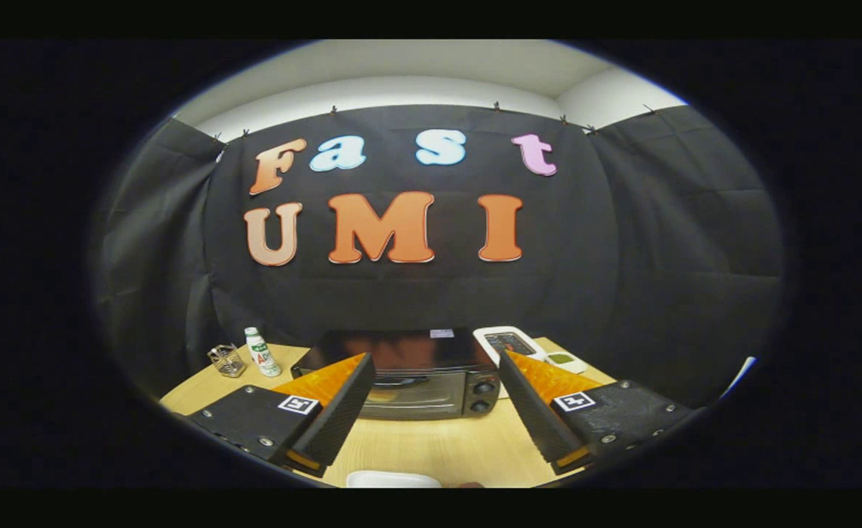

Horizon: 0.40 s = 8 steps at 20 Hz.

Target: Open the toaster oven, put the food inside, and close the toaster oven door.

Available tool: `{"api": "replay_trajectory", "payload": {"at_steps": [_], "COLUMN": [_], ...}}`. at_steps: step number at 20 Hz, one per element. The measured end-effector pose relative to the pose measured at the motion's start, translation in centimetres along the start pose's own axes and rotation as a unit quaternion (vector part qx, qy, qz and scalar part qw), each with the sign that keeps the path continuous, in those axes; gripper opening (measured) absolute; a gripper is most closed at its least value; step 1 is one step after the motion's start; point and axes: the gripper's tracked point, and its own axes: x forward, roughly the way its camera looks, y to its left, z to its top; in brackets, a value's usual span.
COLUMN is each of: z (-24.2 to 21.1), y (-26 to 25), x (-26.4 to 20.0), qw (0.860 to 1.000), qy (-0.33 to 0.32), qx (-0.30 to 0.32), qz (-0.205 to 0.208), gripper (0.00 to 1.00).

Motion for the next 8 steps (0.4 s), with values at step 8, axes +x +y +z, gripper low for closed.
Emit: {"api": "replay_trajectory", "payload": {"at_steps": [8], "z": [3.2], "y": [-4.8], "x": [-4.8], "qw": [0.997], "qy": [-0.054], "qx": [-0.024], "qz": [-0.051], "gripper": [1.00]}}
